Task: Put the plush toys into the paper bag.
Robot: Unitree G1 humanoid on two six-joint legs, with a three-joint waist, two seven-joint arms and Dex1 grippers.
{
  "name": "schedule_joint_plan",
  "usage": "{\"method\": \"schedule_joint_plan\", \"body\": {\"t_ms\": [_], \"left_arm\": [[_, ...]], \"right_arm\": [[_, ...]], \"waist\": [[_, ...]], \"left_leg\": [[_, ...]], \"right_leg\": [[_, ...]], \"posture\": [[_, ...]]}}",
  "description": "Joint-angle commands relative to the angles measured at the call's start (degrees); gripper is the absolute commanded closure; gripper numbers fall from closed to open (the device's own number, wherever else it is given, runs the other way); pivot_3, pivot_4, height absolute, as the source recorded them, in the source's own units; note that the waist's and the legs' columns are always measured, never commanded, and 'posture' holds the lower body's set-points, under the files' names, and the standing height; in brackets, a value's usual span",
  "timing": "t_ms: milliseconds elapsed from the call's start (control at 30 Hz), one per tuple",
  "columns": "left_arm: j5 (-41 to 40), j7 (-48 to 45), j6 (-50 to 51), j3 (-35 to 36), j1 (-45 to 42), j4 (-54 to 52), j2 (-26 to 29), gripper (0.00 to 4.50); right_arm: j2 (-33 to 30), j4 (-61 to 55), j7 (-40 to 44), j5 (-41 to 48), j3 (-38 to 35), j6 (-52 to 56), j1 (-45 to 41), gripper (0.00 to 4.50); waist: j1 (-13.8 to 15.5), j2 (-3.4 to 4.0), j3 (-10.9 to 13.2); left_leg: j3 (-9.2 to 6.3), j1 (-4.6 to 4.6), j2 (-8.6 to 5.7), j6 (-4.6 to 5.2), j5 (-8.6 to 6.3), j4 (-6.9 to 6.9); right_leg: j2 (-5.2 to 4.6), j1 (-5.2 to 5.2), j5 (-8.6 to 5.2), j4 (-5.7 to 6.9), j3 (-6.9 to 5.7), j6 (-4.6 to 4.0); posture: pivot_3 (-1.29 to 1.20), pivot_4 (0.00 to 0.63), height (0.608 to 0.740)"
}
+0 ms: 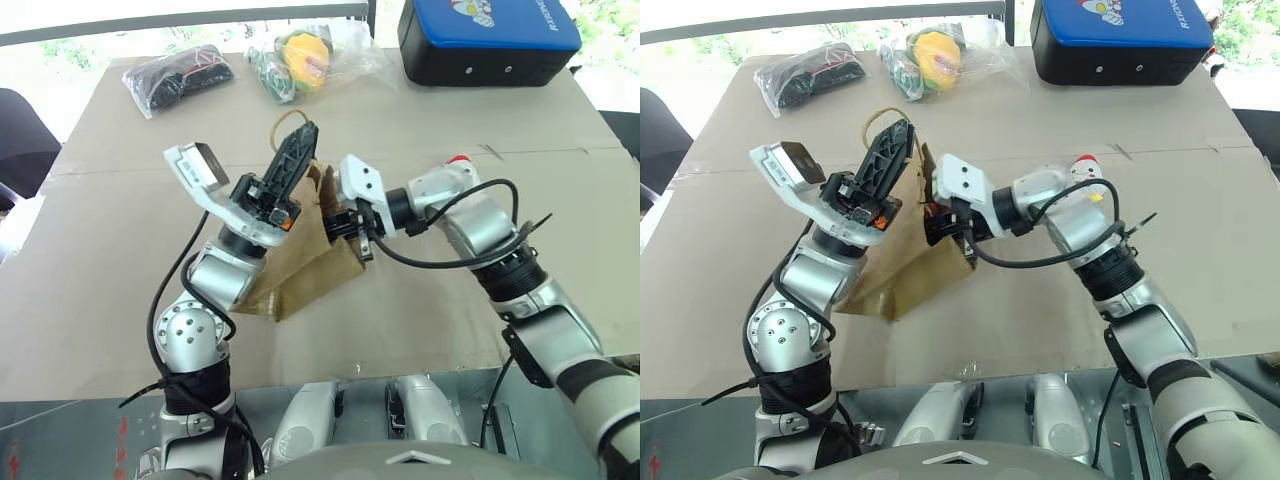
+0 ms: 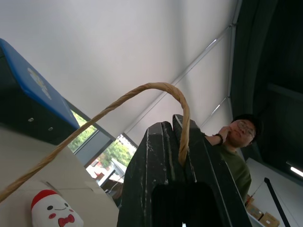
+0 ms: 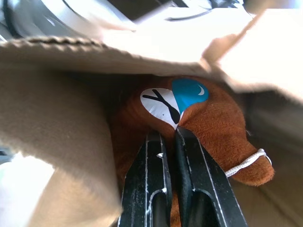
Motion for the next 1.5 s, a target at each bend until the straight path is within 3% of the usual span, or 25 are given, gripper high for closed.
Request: {"method": "schedule_joint_plan", "body": {"t_ms": [33, 167, 233, 500, 700, 800, 900, 1067, 1233, 1333, 1400, 1500], "left_arm": [[0.5, -1.2, -0.9, 0.1, -0.1, -1.1, -0.4, 4.5], [2.3, -1.6, -1.6, 0.7, 0.2, -1.8, 0.3, 4.5], [7.1, -1.8, -2.5, -0.2, -0.2, -2.2, 1.6, 4.5], [14.1, 0.8, -7.6, 0.9, -12.1, -0.3, -0.1, 4.5], [8.3, 0.0, -3.4, 4.9, -4.6, -4.9, 5.9, 4.5], [7.7, -0.7, -2.8, 5.4, 0.4, -6.7, 7.8, 4.5], [7.8, -0.5, -3.0, 5.8, 4.9, -8.1, 7.9, 4.5], [8.6, -0.2, -3.9, 5.0, 7.5, -9.3, 7.4, 4.5], [8.4, 0.6, -4.3, 5.1, 6.9, -9.7, 7.5, 4.5], [8.4, 0.8, -4.6, 5.2, 5.8, -9.4, 7.7, 4.5], [8.2, 0.9, -4.7, 5.2, 5.1, -9.1, 7.7, 4.5], [8.0, 0.9, -4.5, 5.1, 3.7, -8.5, 7.8, 4.5]], "right_arm": [[0.5, 0.6, 2.4, -0.5, 0.8, -3.4, -0.1, 3.52], [-1.3, 0.3, -0.4, -1.8, -1.4, -4.3, 0.9, 1.55], [-3.7, -1.6, -0.7, -1.4, -3.2, -3.5, 1.7, 0.64], [-17.6, -10.0, -3.9, 1.5, -15.6, 1.1, 2.1, 0.64], [-21.8, -11.0, -8.1, 3.8, -23.1, 4.6, 0.9, 0.64], [-24.0, -7.3, -11.0, 1.3, -23.5, 3.4, 1.8, 0.64], [-26.5, 0.9, -14.4, -7.4, -18.4, -0.4, 3.2, 0.64], [-22.5, 22.4, -19.9, -15.5, -12.8, -6.5, 1.6, 0.64], [-21.8, 32.0, -21.8, -20.1, -10.9, -15.4, -0.7, 2.03], [-23.0, 31.0, -20.3, -19.1, -13.2, -18.9, -0.3, 3.58], [-23.0, 25.9, -16.6, -13.6, -17.4, -19.7, 0.6, 4.38], [-22.0, 10.3, -9.2, 1.9, -25.3, -9.9, 1.9, 4.48]], "waist": [[0.1, 0.0, 0.0], [0.2, 0.0, 0.0], [0.2, 0.0, 0.0], [0.6, -0.04, 0.0], [-1.1, -0.02, 0.0], [-0.8, -0.03, 0.1], [0.1, -0.03, 0.0], [0.7, -0.04, 0.0], [0.2, -0.04, 0.0], [0.3, -0.04, 0.0], [0.3, -0.04, 0.0], [0.2, 0.0, 0.1]], "left_leg": [[0.0, 0.0, 0.0, 0.0, 0.0, 0.0], [-0.01, -0.01, 0.0, 0.0, 0.0, 0.03], [-0.01, -0.01, 0.0, 0.0, 0.0, 0.03], [0.0, -0.09, -0.02, 0.0, 0.0, 0.07], [0.05, 0.03, 0.03, 0.0, 0.0, -0.15], [0.04, -0.01, 0.02, 0.0, -0.01, -0.13], [0.05, -0.02, 0.01, 0.01, -0.01, -0.05], [0.08, 0.02, 0.0, 0.01, 0.0, 0.03], [0.19, 0.03, 0.01, 0.01, 0.0, 0.0], [0.18, 0.03, 0.02, 0.01, 0.0, 0.0], [0.18, 0.01, 0.02, 0.01, 0.0, 0.0], [0.17, -0.02, 0.02, 0.01, 0.0, -0.01]], "right_leg": [[0.0, 0.0, 0.0, 0.0, 0.0, 0.0], [-0.01, 0.02, 0.01, -0.01, -0.01, 0.01], [-0.01, 0.02, 0.01, 0.0, -0.01, 0.01], [-0.01, 0.02, 0.02, -0.03, -0.03, 0.03], [0.0, -0.12, 0.02, 0.01, 0.07, 0.03], [-0.02, -0.13, 0.02, -0.06, 0.07, 0.03], [-0.02, -0.11, 0.05, -0.04, 0.08, -0.01], [-0.01, -0.04, 0.12, -0.02, 0.09, -0.04], [0.01, -0.08, 0.14, -0.02, 0.17, -0.02], [0.02, -0.08, 0.14, -0.02, 0.16, -0.02], [0.01, -0.07, 0.14, -0.03, 0.16, -0.02], [0.01, -0.08, 0.14, -0.05, 0.16, -0.01]], "posture": [[0.0, 0.15, 0.74], [0.0, 0.15, 0.74], [0.0, 0.15, 0.74], [0.0, 0.15, 0.74], [0.0, 0.15, 0.74], [0.0, 0.15, 0.74], [0.0, 0.15, 0.74], [0.0, 0.15, 0.74], [0.0, 0.15, 0.74], [0.0, 0.15, 0.74], [0.0, 0.15, 0.74], [0.0, 0.15, 0.74]]}}
